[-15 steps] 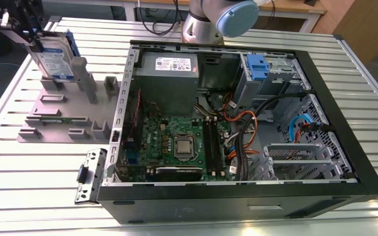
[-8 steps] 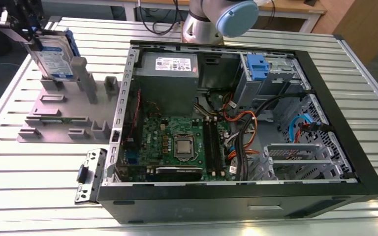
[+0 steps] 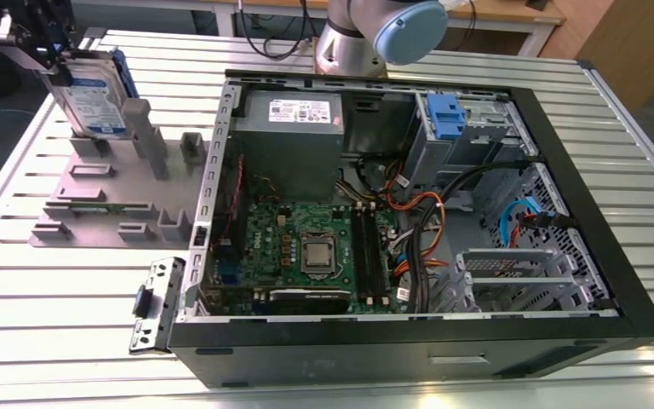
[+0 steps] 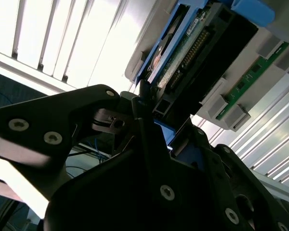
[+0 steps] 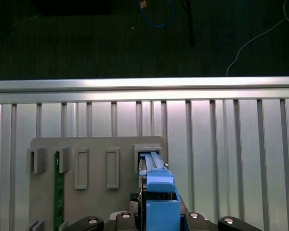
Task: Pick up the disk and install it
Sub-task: 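Pick up the disk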
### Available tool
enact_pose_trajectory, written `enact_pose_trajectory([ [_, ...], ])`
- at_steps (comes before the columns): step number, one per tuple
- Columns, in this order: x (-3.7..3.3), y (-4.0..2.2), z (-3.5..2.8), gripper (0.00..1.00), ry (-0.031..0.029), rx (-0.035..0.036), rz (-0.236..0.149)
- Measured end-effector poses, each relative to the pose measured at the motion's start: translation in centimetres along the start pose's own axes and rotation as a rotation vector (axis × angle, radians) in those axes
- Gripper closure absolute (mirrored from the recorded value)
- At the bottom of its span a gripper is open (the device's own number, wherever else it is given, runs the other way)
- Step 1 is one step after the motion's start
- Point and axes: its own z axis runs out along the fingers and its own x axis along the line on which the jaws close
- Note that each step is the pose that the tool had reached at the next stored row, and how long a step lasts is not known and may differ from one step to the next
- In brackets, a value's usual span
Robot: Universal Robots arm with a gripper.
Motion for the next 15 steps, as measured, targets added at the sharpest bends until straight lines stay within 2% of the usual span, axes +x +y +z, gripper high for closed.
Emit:
enact_pose_trajectory([
  [15,-0.03,0.03,-0.69,0.64,0.0,0.0001,0.0],
])
